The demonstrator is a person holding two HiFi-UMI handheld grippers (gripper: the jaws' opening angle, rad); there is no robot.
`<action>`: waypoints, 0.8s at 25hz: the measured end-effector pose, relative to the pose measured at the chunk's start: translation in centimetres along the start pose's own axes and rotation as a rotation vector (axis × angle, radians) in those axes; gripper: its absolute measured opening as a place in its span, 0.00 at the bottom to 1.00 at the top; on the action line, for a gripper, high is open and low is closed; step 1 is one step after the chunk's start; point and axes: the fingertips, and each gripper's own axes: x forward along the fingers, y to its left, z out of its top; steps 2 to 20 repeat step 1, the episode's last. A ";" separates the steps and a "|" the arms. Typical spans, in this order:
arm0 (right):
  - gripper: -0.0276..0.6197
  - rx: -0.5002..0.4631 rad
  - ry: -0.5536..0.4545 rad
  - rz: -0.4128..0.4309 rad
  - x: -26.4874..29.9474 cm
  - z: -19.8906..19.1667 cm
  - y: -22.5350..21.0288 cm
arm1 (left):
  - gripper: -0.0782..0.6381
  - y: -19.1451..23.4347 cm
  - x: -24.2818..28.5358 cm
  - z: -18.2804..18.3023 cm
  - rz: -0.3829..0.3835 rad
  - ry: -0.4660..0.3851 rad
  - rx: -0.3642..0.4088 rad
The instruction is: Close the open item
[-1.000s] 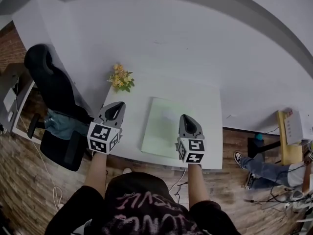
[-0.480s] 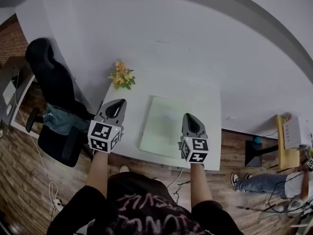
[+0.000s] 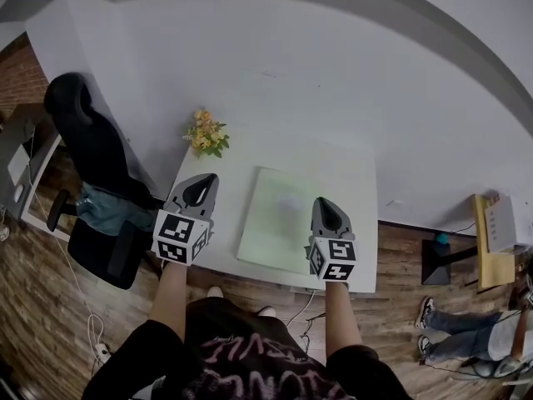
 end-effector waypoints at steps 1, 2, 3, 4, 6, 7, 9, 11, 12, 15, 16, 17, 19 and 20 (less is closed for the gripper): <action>0.08 -0.002 0.003 0.000 -0.1 -0.1 0.0 | 0.13 -0.1 0.0 -0.1 -0.001 0.002 -0.002; 0.08 -0.002 0.003 0.000 -0.1 -0.1 0.0 | 0.13 -0.1 0.0 -0.1 -0.001 0.002 -0.002; 0.08 -0.002 0.003 0.000 -0.1 -0.1 0.0 | 0.13 -0.1 0.0 -0.1 -0.001 0.002 -0.002; 0.08 -0.002 0.003 0.000 -0.1 -0.1 0.0 | 0.13 -0.1 0.0 -0.1 -0.001 0.002 -0.002; 0.08 -0.002 0.003 0.000 -0.1 -0.1 0.0 | 0.13 -0.1 0.0 -0.1 -0.001 0.002 -0.002; 0.08 -0.002 0.003 0.000 -0.1 -0.1 0.0 | 0.13 -0.1 0.0 -0.1 -0.001 0.002 -0.002; 0.08 -0.002 0.003 0.000 -0.1 -0.1 0.0 | 0.13 -0.1 0.0 -0.1 -0.001 0.002 -0.002; 0.08 -0.002 0.003 0.000 -0.1 -0.1 0.0 | 0.13 -0.1 0.0 -0.1 -0.001 0.002 -0.002; 0.08 -0.002 0.003 0.000 -0.1 -0.1 0.0 | 0.13 -0.1 0.0 -0.1 -0.001 0.002 -0.002; 0.08 -0.002 0.003 0.000 -0.1 -0.1 0.0 | 0.13 -0.1 0.0 -0.1 -0.001 0.002 -0.002; 0.08 -0.002 0.003 0.000 -0.1 -0.1 0.0 | 0.13 -0.1 0.0 -0.1 -0.001 0.002 -0.002; 0.08 -0.002 0.003 0.000 -0.1 -0.1 0.0 | 0.13 -0.1 0.0 -0.1 -0.001 0.002 -0.002; 0.08 -0.002 0.003 0.000 -0.1 -0.1 0.0 | 0.13 -0.1 0.0 -0.1 -0.001 0.002 -0.002; 0.08 -0.002 0.003 0.000 -0.1 -0.1 0.0 | 0.13 -0.1 0.0 -0.1 -0.001 0.002 -0.002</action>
